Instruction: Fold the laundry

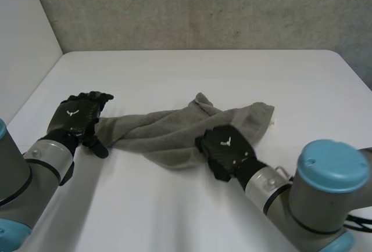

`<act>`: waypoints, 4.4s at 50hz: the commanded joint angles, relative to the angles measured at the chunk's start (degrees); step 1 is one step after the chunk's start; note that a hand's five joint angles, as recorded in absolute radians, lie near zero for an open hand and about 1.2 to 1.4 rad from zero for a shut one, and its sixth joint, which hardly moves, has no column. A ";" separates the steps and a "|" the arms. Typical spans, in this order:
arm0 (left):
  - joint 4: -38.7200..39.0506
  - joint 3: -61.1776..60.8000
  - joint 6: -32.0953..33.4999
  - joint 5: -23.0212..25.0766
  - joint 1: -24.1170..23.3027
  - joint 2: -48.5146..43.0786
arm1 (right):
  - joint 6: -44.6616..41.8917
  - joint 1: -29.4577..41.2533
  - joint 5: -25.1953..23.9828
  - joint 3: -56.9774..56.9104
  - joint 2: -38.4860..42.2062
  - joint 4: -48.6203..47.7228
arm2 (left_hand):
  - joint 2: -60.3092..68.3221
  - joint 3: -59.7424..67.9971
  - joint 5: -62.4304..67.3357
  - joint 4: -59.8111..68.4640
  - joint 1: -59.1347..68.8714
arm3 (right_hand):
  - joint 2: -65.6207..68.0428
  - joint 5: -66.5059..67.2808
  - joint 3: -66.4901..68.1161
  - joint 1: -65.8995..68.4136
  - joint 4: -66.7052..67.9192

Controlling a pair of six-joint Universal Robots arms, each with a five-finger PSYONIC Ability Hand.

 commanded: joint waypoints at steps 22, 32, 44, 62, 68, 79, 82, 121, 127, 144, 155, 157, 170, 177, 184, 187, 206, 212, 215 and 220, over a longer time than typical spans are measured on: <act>-1.36 -0.44 2.81 2.55 -3.63 -0.70 | -0.04 -35.04 -6.22 1.28 -12.12 9.42 | 3.88 3.86 1.78 3.86 3.67 | 3.58 3.88 4.73 4.44 3.55; -6.90 -1.05 14.50 5.71 -6.18 -2.63 | 0.05 -35.05 -6.66 1.28 -11.06 10.39 | 4.05 4.03 1.95 4.03 3.84 | 3.58 3.88 4.73 4.44 3.55; -6.28 1.14 15.56 5.18 -5.47 -9.04 | -0.12 -35.49 -6.75 0.84 -10.36 10.21 | 15.64 15.61 13.54 15.62 15.43 | 3.58 3.88 4.73 4.44 3.55; 3.03 3.51 14.68 4.66 -5.30 -14.49 | -0.12 -35.05 -6.84 1.37 -10.27 10.48 | 24.74 24.71 22.64 24.72 24.53 | 3.58 3.88 4.73 4.44 3.55; 3.12 4.75 14.77 4.66 -5.30 -16.08 | -0.21 -35.05 -6.93 1.37 -10.18 10.48 | 29.62 29.60 27.52 29.60 29.41 | 3.58 3.88 4.73 4.44 3.55; 2.86 6.59 14.68 4.75 -5.30 -18.89 | -0.21 -35.05 -6.93 1.02 -9.83 10.39 | 47.79 47.76 45.69 47.77 47.58 | 3.58 3.88 4.73 4.44 3.55; 2.77 6.77 14.77 4.75 -5.38 -19.59 | -0.21 -35.13 -6.93 1.02 -9.83 10.39 | 48.46 48.44 46.36 48.44 48.25 | 3.58 3.88 4.73 4.44 3.55; -25.00 12.39 12.83 -2.64 -5.21 5.98 | -33.13 -35.67 -14.50 -18.31 -14.34 59.48 | 70.30 70.28 68.21 70.29 70.09 | 3.58 3.88 4.73 4.44 3.55; -26.32 16.33 17.22 -2.99 -4.60 -6.46 | -37.12 -28.92 -7.12 -23.84 -3.44 61.81 | 70.30 70.28 68.21 70.29 70.09 | 3.58 3.88 4.73 4.44 3.55; -8.62 62.81 7.33 -11.13 -4.95 -17.41 | -17.26 -18.35 0.28 -63.50 4.41 26.30 | 70.30 70.28 68.21 70.29 70.09 | 3.58 3.88 4.73 4.44 3.55; -5.29 65.06 2.73 -15.21 -4.95 -14.58 | -1.27 -20.10 -0.60 -58.84 -1.04 18.12 | 70.30 70.28 68.21 70.29 70.09 | 3.58 3.88 4.73 4.44 3.55; -7.51 61.35 2.73 -14.85 -4.95 -14.58 | -2.41 -20.10 -0.95 -59.01 0.01 23.40 | 70.30 70.28 68.21 70.29 70.09 | 3.58 3.88 4.73 4.44 3.55; -6.65 26.40 2.99 -8.44 -3.37 -15.20 | -16.56 -19.49 -7.97 -42.69 4.31 35.01 | 70.30 70.28 68.21 70.29 70.09 | 3.58 3.88 4.73 4.44 3.55; -1.46 16.89 3.43 -8.26 -3.45 -18.01 | -19.62 -19.40 -8.07 -34.60 10.02 33.24 | 70.30 70.28 68.21 70.29 70.09 | 3.58 3.88 4.73 4.44 3.55; -1.19 14.33 3.43 -8.17 -3.45 -17.66 | -24.91 -19.75 -5.35 -29.13 9.77 33.85 | 70.30 70.28 68.21 70.29 70.09 | 3.58 3.88 4.73 4.44 3.55; -1.36 14.06 3.43 -8.17 -3.36 -16.17 | -24.12 -20.28 -3.76 -26.14 6.78 33.42 | 70.30 70.28 68.21 70.29 70.09 | 3.58 3.88 4.73 4.44 3.55; -1.10 11.95 2.99 -8.09 -3.45 -11.86 | -19.20 -20.02 -3.76 2.95 -5.52 11.35 | 70.30 70.28 68.21 70.29 70.09 | -51.20 -50.89 -50.05 -50.33 -51.23; -1.10 11.95 2.99 -8.09 -3.45 -12.21 | -19.55 -19.93 -3.41 5.93 -5.26 9.95 | 70.30 70.28 68.21 70.29 70.09 | -51.70 -51.40 -50.55 -50.84 -51.73; -1.19 11.95 3.08 -8.09 -3.45 -12.12 | -19.64 -20.19 -3.24 6.55 -5.44 9.95 | 70.30 70.28 68.21 70.29 70.09 | -50.70 -50.39 -49.55 -49.83 -50.73; -1.27 12.57 2.99 -8.09 -3.45 -11.69 | -18.84 -19.75 -3.06 6.90 -5.44 9.95 | 70.30 70.28 68.21 70.29 70.09 | -50.19 -49.88 -49.04 -49.32 -50.22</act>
